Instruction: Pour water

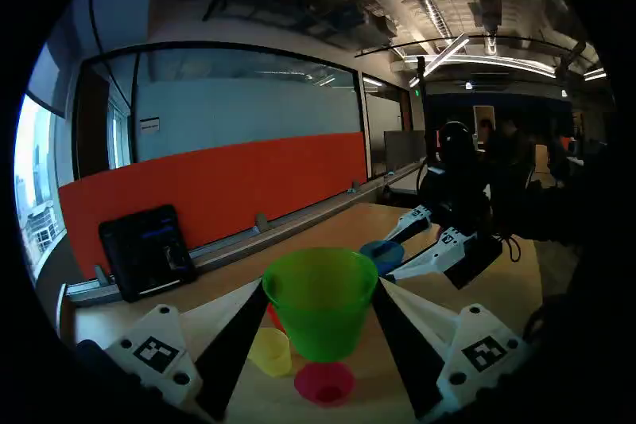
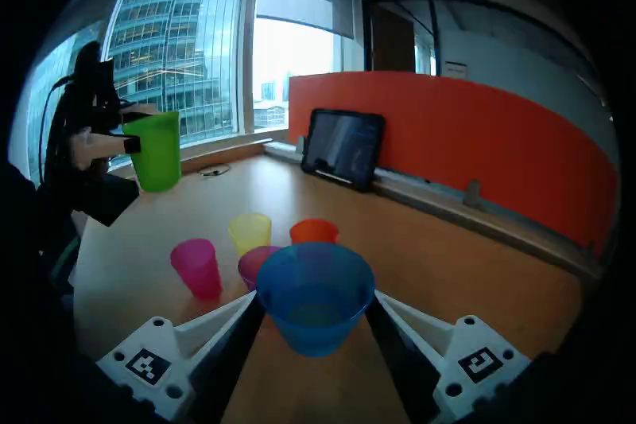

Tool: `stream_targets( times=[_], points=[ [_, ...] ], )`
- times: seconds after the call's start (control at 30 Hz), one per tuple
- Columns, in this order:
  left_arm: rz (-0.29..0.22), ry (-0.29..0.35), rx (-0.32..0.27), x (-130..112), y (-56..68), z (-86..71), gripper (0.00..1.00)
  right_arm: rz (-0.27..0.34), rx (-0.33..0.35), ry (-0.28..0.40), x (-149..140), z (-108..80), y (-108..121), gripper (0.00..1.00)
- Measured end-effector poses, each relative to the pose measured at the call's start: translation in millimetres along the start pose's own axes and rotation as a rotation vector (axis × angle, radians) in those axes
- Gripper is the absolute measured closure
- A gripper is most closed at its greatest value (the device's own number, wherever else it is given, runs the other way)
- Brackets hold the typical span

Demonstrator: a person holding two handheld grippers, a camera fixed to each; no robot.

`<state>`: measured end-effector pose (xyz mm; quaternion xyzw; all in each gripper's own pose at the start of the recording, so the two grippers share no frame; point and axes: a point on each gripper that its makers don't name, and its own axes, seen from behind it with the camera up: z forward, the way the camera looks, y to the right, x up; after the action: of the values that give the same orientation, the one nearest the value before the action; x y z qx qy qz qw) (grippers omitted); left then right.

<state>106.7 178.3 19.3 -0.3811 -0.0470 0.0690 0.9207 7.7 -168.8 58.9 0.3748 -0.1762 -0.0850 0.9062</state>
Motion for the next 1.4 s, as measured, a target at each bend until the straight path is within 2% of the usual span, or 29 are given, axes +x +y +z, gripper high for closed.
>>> stream_targets(
  times=[0.67, 1.17, 1.4],
  points=[
    [-0.025, 0.064, -0.052, 10, 24.9, 6.3, 0.12, -0.063, -0.011, 0.232, 81, -52.1, -16, 0.11],
    [-0.014, 0.085, -0.089, 20, 41.2, 7.1, 0.12, -0.089, -0.014, 0.341, 123, -81.3, -25, 0.11],
    [-0.009, 0.097, -0.105, 23, 45.9, 7.5, 0.12, -0.107, -0.011, 0.361, 135, -88.3, -30, 0.11]
  ],
)
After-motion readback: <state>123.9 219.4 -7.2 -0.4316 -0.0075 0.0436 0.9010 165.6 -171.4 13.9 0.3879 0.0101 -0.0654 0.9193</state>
